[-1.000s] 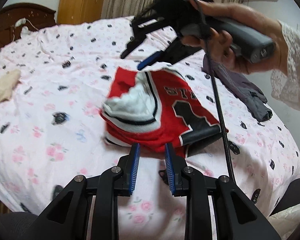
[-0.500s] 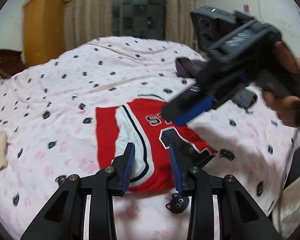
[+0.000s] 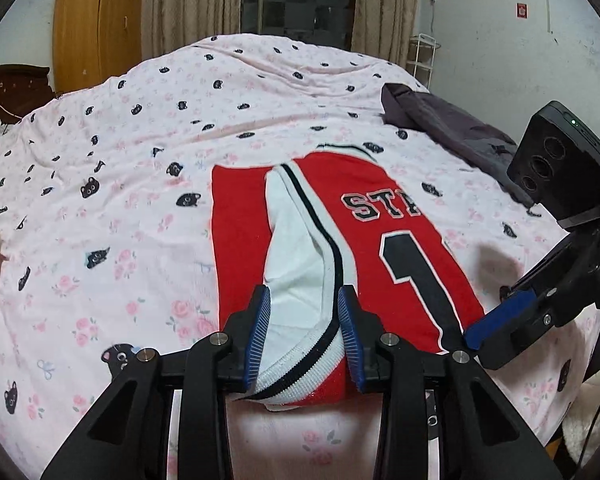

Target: Fold clothes

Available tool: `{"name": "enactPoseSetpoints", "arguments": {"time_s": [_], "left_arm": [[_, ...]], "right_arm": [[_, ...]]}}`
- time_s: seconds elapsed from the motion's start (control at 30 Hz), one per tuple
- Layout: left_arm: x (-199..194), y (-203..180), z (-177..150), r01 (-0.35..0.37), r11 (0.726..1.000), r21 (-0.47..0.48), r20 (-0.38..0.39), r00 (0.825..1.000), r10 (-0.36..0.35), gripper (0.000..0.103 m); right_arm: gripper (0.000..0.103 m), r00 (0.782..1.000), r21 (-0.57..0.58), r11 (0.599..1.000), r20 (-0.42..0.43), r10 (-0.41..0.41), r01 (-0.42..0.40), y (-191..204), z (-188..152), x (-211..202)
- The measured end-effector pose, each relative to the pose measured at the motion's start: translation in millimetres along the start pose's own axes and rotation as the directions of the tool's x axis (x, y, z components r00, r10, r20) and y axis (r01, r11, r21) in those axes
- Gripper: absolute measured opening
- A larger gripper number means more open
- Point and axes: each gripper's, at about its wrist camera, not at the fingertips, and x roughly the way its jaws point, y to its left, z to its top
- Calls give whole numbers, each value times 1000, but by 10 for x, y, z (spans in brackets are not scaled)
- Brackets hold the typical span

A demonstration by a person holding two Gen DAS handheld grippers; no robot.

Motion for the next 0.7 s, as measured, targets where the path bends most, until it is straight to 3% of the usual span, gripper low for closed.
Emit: {"name": "enactPoseSetpoints", "arguments": {"time_s": [0.1,0.23,0.37,0.5,0.7], "left_arm": [[-37,-23,14,-6,1000,8,13,1000,6,31],[-244,-37,87,-5,1000,9,71,997,4,31],[-374,-34,180,-51,998,27,115,992,48,37],[-201,69,125,-53,999,-2,58,997,53,40],[59,223,42,-60,997,-44,-28,998,59,40]], "right_arm": [[38,1000,-2,1000,11,8,-8,-51,-13,9],[39,999,-70,997,32,-37,39,151,94,-164],[46,992,-137,985,82,-97,107,344,243,-365],[48,970,-165,964,166,-179,206,438,478,-531],[48,959,-117,965,190,-210,235,281,669,-384]]}}
